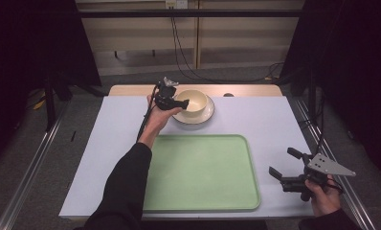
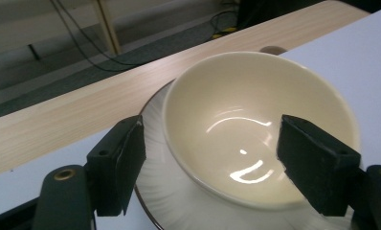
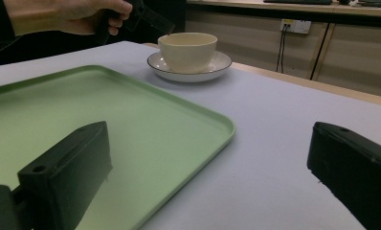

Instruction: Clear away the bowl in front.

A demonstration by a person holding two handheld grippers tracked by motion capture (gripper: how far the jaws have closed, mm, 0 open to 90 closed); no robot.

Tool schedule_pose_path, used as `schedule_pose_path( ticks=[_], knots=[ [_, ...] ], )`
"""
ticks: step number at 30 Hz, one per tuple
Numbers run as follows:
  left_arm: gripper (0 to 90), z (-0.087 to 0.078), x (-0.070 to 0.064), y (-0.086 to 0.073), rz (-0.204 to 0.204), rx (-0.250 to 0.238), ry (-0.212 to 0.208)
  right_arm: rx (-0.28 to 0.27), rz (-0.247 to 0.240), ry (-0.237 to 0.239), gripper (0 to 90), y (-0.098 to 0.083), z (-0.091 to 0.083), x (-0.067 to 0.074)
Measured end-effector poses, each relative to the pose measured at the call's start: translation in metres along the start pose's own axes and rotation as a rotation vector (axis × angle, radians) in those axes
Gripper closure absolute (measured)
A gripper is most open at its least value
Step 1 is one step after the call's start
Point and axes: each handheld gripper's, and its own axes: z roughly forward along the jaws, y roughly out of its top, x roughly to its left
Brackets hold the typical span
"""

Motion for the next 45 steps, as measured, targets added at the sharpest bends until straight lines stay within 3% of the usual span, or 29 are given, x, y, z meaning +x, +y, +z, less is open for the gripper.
schedule_pose_path(
  ticks=[2, 3, 4, 6, 7, 12, 13, 15, 17, 21, 24, 26, 30, 36, 39, 43, 44, 45],
  knots=[
    [24.2, 0.004, 0.000, 0.000, -0.006, 0.004, 0.004, 0.000, -0.001, 0.000, 1.0, 0.000, 0.000, 0.000],
    [24.0, 0.008, 0.003, 0.002, -0.015, 0.029, 0.011, 0.002, -0.001, 0.000, 1.0, 0.000, 0.000, 0.000],
    [24.5, 0.010, 0.004, 0.002, -0.046, 0.039, -0.005, 0.001, -0.004, -0.001, 1.0, 0.000, 0.000, 0.000],
    [25.1, 0.016, 0.005, 0.003, -0.048, 0.064, 0.009, 0.007, -0.003, 0.006, 1.0, -0.001, 0.001, 0.001],
    [25.5, 0.020, 0.005, 0.001, -0.069, 0.065, 0.000, 0.011, -0.008, 0.006, 1.0, -0.001, 0.001, 0.001],
    [28.8, 0.029, 0.007, -0.002, -0.060, 0.136, -0.002, 0.008, -0.010, 0.002, 1.0, -0.001, 0.001, 0.000],
    [29.1, 0.030, 0.006, -0.002, -0.056, 0.145, 0.029, 0.012, -0.010, 0.002, 0.9, -0.002, 0.002, 0.000],
    [30.1, 0.032, 0.007, -0.004, -0.065, 0.169, 0.004, 0.013, -0.012, 0.005, 1.0, -0.001, 0.002, 0.001],
    [32.3, 0.034, 0.006, -0.005, -0.067, 0.189, 0.013, 0.014, -0.014, 0.003, 1.0, -0.001, 0.002, 0.000],
    [34.9, 0.038, 0.007, -0.006, -0.101, 0.201, -0.010, 0.011, -0.014, -0.001, 1.0, -0.002, 0.002, 0.000],
    [35.5, 0.040, 0.005, -0.005, -0.085, 0.232, -0.019, 0.016, -0.018, -0.002, 0.9, -0.002, 0.002, 0.000],
    [36.1, 0.042, 0.004, -0.005, -0.101, 0.244, -0.036, 0.016, -0.027, 0.001, 1.0, -0.002, 0.003, 0.000],
    [45.4, 0.043, 0.003, -0.005, -0.102, 0.245, -0.043, 0.017, -0.019, 0.001, 1.0, -0.002, 0.002, 0.000],
    [54.5, 0.045, 0.002, -0.006, -0.157, 0.246, -0.023, 0.017, -0.015, 0.003, 1.0, -0.002, 0.002, 0.000],
    [59.7, 0.044, 0.004, -0.005, -0.186, 0.262, -0.030, 0.010, -0.015, 0.000, 1.0, -0.002, 0.002, 0.000],
    [66.4, 0.043, 0.006, -0.005, -0.193, 0.274, -0.038, 0.006, -0.014, 0.003, 1.0, -0.002, 0.002, 0.000],
    [69.3, 0.044, 0.006, -0.005, -0.222, 0.280, -0.048, 0.006, -0.019, 0.000, 1.0, -0.002, 0.003, 0.000],
    [70.2, 0.043, 0.006, -0.004, -0.222, 0.282, -0.045, 0.012, -0.016, 0.003, 1.0, -0.002, 0.003, 0.001]
  ],
)
